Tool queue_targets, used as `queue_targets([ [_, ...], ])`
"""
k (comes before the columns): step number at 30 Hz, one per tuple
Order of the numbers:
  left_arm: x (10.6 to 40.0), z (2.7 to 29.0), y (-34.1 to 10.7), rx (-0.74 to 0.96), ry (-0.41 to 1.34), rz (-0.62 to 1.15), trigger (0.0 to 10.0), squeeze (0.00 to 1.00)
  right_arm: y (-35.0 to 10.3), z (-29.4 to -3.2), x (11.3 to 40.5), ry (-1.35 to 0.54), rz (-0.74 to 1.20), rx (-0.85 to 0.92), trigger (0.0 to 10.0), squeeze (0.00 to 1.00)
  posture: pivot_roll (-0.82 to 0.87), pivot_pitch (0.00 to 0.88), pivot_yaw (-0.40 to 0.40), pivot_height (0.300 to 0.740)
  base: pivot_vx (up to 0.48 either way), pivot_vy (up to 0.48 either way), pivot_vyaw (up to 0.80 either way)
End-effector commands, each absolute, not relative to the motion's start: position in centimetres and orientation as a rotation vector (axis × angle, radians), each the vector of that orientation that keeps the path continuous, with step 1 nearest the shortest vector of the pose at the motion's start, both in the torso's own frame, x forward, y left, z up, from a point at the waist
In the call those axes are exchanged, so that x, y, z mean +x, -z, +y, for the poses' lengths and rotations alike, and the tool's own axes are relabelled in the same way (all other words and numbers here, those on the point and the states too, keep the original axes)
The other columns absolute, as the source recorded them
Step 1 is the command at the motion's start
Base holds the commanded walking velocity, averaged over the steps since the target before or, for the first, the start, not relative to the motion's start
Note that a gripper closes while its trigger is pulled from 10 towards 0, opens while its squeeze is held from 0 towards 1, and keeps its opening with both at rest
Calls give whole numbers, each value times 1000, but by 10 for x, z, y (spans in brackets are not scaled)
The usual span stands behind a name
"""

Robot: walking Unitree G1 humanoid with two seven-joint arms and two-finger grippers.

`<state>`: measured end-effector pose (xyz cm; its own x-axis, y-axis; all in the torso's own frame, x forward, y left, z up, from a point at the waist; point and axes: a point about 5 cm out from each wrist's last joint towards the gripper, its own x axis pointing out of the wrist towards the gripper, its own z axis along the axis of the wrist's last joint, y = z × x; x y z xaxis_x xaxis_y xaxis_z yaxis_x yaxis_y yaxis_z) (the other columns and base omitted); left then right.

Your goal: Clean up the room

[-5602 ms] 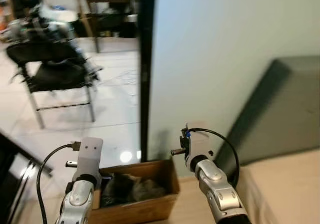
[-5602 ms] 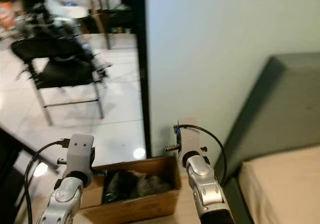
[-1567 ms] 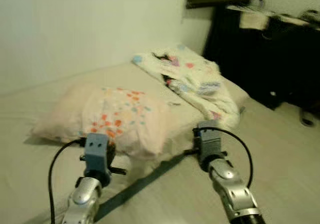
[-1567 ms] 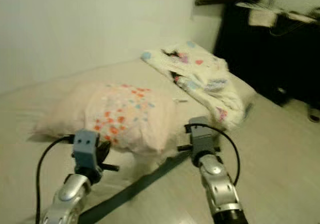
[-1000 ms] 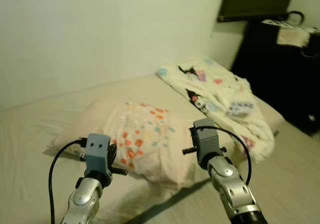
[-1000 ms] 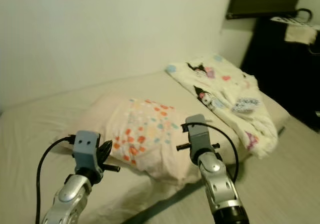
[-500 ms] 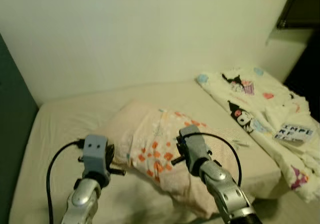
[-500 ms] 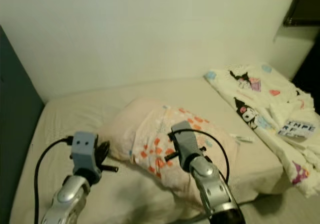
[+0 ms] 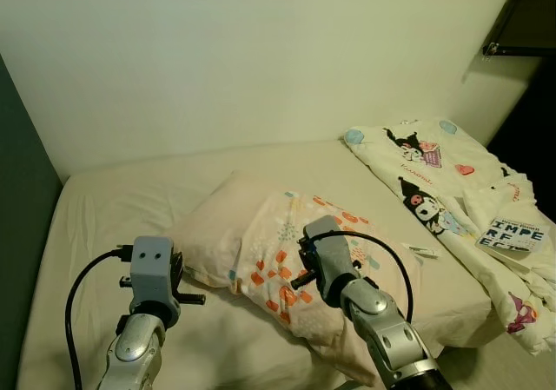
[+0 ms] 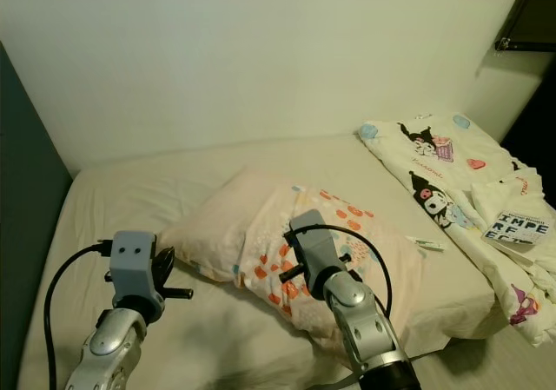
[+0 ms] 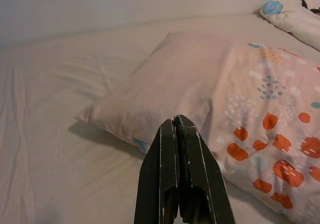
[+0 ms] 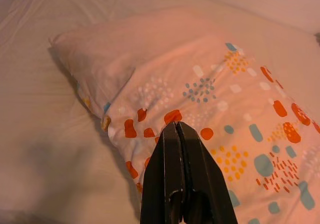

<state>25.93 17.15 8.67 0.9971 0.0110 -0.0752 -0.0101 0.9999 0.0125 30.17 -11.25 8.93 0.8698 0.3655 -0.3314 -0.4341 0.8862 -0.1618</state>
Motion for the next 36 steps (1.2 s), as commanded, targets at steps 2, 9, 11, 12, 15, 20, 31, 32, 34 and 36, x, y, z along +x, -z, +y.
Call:
queue_targets([
  [2,257,172,-83,42,-5,100,10000,0,-88,-118,302,-407,300,-241,10000,0,-69,37,-86,740,0,0,0],
  [9,258,172,-85,45,-5,95,10000,0,-88,-118,302,-391,299,-228,10000,0,-66,41,-86,740,0,-35,0],
  [11,259,172,-85,44,-6,94,10000,0,-88,-118,302,-389,300,-226,10000,0,-66,41,-86,740,0,-276,0],
  [12,259,172,-86,46,-6,95,10000,0,-88,-118,302,-387,299,-226,10000,0,-64,43,-85,740,0,-311,0],
  [15,259,172,-87,52,-9,97,10000,0,-88,-118,302,-382,300,-220,10000,0,-63,45,-83,740,0,-315,0],
  [20,260,173,-87,63,-13,103,10000,0,-88,-117,302,-378,303,-214,10000,0,-67,52,-76,740,0,-322,0],
  [31,261,173,-86,70,-24,113,10000,0,-88,-117,302,-376,308,-218,10000,0,-67,55,-77,740,0,-385,145],
  [32,261,173,-86,70,-24,113,10000,0,-88,-117,302,-376,308,-218,10000,0,-67,55,-77,740,0,-398,800],
  [34,261,173,-86,72,-24,113,10000,0,-88,-117,302,-375,309,-221,10000,0,-67,56,-76,740,0,-398,800],
  [36,261,173,-86,79,-24,114,10000,0,-88,-118,302,-375,309,-222,10000,0,-66,56,-75,740,0,-401,800],
])
